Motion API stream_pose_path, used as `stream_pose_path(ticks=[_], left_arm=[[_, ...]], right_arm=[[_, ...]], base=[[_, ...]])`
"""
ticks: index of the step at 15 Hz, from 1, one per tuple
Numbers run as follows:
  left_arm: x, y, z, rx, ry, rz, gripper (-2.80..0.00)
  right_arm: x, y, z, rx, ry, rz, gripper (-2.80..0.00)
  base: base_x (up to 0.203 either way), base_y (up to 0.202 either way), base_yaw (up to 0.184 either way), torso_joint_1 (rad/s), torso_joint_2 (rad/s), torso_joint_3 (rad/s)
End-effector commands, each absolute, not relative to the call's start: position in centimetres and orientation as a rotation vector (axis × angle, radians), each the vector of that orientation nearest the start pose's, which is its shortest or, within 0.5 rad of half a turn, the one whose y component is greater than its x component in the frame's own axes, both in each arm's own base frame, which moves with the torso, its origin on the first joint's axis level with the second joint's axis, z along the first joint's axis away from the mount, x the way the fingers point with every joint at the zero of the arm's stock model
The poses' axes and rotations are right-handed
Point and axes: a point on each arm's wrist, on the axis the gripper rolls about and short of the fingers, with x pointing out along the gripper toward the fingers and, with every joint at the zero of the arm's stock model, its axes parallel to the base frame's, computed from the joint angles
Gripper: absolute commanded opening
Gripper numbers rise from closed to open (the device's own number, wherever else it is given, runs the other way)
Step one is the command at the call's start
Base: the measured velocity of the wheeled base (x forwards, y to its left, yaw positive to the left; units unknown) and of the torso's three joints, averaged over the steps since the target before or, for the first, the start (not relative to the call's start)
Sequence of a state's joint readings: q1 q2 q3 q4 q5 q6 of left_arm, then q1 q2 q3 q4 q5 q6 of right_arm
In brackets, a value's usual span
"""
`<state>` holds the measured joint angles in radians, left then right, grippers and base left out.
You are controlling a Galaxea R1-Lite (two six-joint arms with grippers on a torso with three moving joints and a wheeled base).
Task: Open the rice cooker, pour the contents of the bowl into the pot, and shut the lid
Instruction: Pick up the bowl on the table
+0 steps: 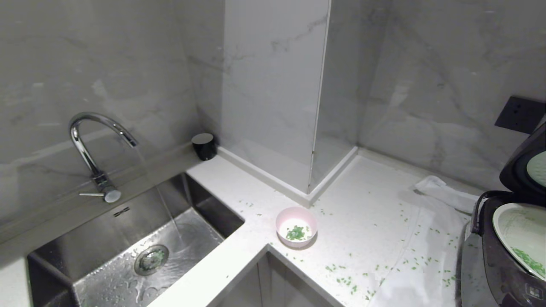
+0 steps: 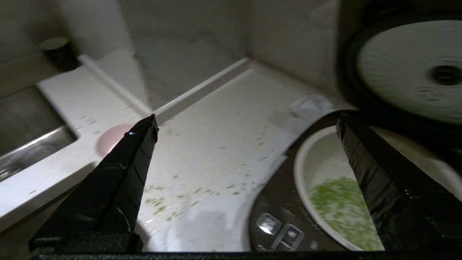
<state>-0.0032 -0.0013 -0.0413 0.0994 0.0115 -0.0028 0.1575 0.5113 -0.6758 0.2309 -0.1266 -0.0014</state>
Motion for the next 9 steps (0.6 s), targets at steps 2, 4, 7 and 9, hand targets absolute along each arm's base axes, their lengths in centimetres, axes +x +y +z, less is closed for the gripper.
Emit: stream_pose_path(ticks=[2, 4, 7, 9], left_arm=[[-2.6, 0.0, 7.7, -0.004, 0.057, 0.009, -2.80], [-2.6, 0.0, 7.7, -0.009, 0.057, 0.008, -2.80], [-2.6, 0.0, 7.7, -0.010, 0.057, 0.010, -2.80], [-2.6, 0.0, 7.7, -0.012, 0.057, 0.010, -2.80]], right_arm=[[-3.7, -0.4, 23.6, -0.069, -0.071, -0.135, 0.00], [-5.0, 0.0, 22.9, -0.091, -0.114, -0.194, 0.00], [-4.0, -0.1, 21.2, -0.097, -0.079, -0.213, 0.00], [-4.5, -0.1, 22.1, -0.093, -0.168, -0.139, 0.00]], base=[[0.000, 0.000, 0.000, 0.000, 0.00, 0.000], [0.000, 0.000, 0.000, 0.000, 0.00, 0.000], [0.000, 0.000, 0.000, 0.000, 0.00, 0.000], [0.000, 0.000, 0.000, 0.000, 0.00, 0.000]])
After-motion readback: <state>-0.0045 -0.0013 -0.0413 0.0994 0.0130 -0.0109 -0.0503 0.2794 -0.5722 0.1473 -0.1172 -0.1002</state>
